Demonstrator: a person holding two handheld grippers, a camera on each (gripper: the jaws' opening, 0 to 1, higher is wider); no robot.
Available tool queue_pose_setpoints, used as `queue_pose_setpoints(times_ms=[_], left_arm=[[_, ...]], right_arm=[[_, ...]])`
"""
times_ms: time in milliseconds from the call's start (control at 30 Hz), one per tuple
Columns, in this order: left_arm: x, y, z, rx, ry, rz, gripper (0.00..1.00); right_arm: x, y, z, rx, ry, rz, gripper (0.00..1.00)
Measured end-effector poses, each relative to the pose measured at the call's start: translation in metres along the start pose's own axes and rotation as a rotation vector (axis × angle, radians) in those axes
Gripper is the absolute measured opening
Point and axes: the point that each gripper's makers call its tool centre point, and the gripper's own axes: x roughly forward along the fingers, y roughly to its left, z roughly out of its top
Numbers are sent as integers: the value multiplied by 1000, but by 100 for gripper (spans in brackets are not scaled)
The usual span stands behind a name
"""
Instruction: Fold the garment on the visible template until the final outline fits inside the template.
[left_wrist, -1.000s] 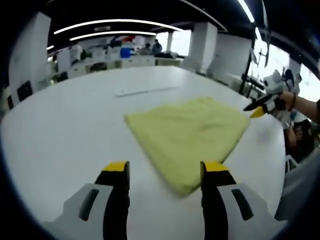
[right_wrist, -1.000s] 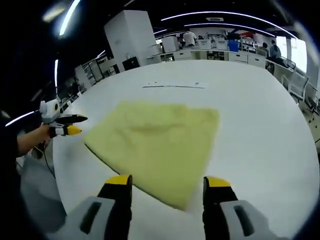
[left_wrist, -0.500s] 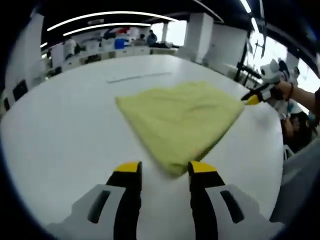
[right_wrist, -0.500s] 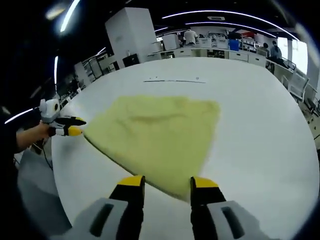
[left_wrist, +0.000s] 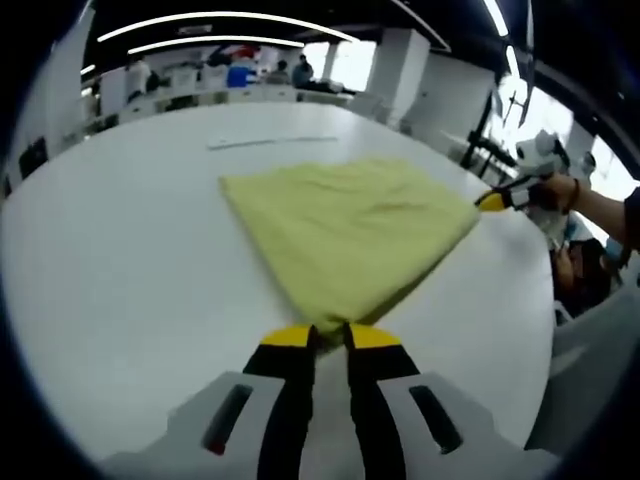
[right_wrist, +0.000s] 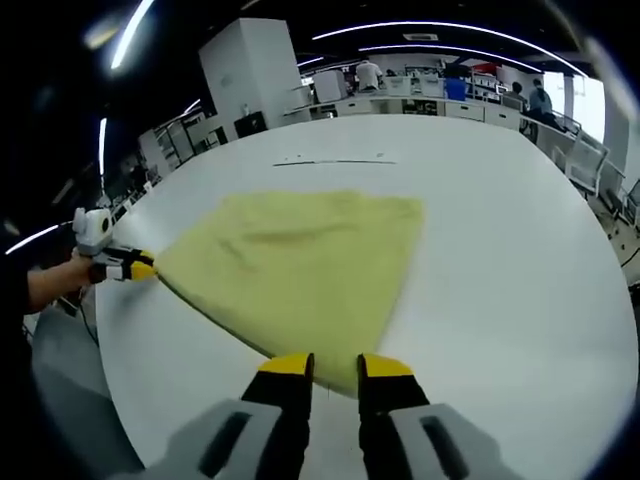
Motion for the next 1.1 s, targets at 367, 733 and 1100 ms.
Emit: queue_pose_setpoints(times_ms=[367, 733, 1100], left_arm=[[-7, 5, 0, 71, 13, 14, 0], [-7, 8, -4, 99, 40, 21, 0], [-6, 8, -4, 87, 39, 21, 0]], right_arm=[[0, -5, -3, 11, 0, -17, 0], [-10, -5, -7, 32, 6, -23, 0], [-7, 4, -13, 62, 29, 11, 5]])
